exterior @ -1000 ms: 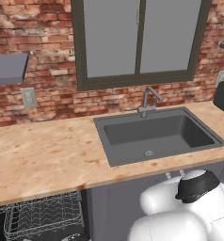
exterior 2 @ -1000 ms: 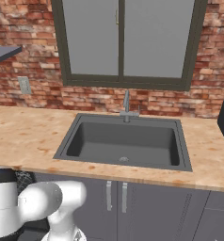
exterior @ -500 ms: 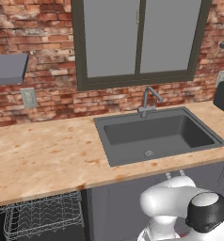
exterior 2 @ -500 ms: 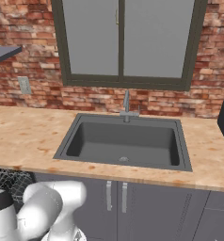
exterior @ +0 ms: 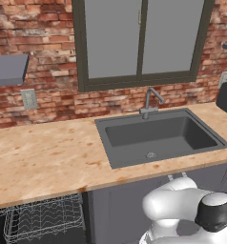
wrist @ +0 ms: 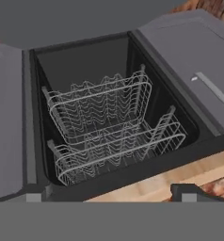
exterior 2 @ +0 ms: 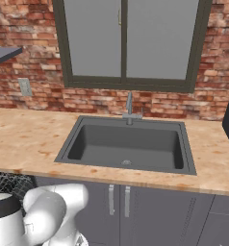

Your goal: Open the dishwasher door and pull out the top rack.

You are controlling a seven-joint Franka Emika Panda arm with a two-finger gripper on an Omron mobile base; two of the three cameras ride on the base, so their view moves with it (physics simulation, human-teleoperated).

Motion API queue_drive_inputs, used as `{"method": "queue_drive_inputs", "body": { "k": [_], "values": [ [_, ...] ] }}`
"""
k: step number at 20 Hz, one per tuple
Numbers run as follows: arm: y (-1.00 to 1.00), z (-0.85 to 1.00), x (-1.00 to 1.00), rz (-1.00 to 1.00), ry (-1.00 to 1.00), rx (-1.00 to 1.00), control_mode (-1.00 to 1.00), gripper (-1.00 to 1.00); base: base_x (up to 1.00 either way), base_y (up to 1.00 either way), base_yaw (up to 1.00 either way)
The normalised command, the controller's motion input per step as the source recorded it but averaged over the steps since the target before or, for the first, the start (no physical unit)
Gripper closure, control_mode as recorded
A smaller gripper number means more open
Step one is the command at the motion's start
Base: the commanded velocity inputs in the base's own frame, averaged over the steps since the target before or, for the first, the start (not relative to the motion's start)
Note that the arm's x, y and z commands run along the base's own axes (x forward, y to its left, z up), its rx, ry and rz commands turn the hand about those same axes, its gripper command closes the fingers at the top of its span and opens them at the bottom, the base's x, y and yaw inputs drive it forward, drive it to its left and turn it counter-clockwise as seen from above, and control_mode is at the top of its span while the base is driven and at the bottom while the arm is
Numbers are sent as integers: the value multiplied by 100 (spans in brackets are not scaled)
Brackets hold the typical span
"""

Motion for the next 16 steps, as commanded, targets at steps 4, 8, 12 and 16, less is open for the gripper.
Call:
{"method": "queue_drive_inputs", "body": {
  "k": [4, 8, 12, 16],
  "values": [
    [-1, 4, 41, 9, 9, -5, -100, -100, 0, 0, 0],
    [0, 0, 35, 10, 1, -9, -100, -100, 0, 0, 0],
    [0, -6, 22, 12, -5, -14, -100, -100, 0, 0, 0],
    [0, -7, 11, 13, -10, -18, -100, -100, 0, 0, 0]
  ]
}}
